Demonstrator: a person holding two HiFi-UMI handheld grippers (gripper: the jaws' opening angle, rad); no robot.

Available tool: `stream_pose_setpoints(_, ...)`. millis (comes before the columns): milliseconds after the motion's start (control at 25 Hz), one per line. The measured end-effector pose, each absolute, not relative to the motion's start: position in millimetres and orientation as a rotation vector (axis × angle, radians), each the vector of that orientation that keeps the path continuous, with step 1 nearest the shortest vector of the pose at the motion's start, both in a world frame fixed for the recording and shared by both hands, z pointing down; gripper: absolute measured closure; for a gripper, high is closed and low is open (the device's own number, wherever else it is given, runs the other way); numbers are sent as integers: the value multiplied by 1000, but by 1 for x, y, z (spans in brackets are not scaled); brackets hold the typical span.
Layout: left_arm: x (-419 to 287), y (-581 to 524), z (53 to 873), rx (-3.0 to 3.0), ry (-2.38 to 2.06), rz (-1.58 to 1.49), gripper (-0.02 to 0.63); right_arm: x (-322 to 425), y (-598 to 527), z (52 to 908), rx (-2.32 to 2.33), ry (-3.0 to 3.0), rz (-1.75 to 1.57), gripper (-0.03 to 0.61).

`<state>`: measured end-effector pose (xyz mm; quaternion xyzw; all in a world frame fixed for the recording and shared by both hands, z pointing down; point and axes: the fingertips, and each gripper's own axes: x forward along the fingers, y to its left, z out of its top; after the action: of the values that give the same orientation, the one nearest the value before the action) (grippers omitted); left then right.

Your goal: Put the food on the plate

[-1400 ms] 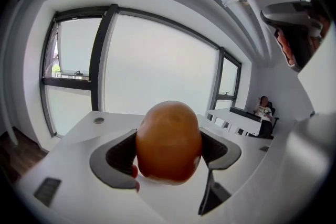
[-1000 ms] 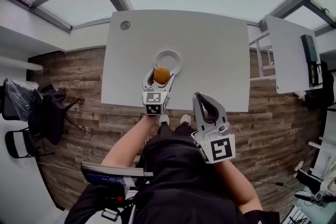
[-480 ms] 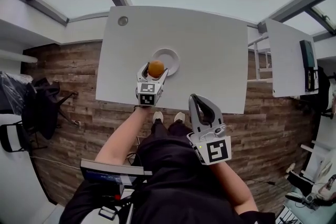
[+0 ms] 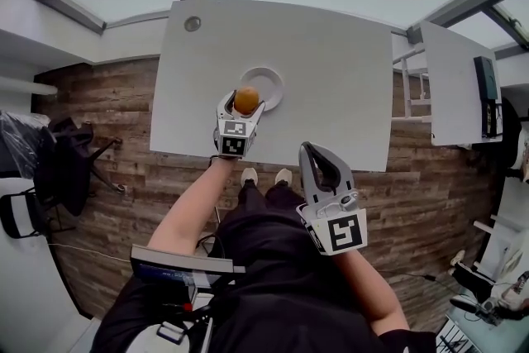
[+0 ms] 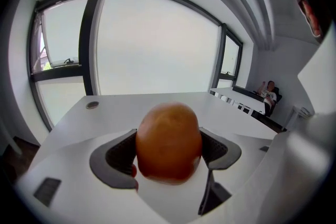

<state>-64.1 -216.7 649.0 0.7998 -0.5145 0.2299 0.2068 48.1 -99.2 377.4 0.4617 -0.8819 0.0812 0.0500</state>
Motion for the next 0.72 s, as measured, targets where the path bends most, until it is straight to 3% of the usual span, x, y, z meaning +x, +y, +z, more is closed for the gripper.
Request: stream_pose_setpoints(720, -80, -230, 686, 2146, -1409, 616, 245, 32, -107, 377, 1381, -2714, 261, 581)
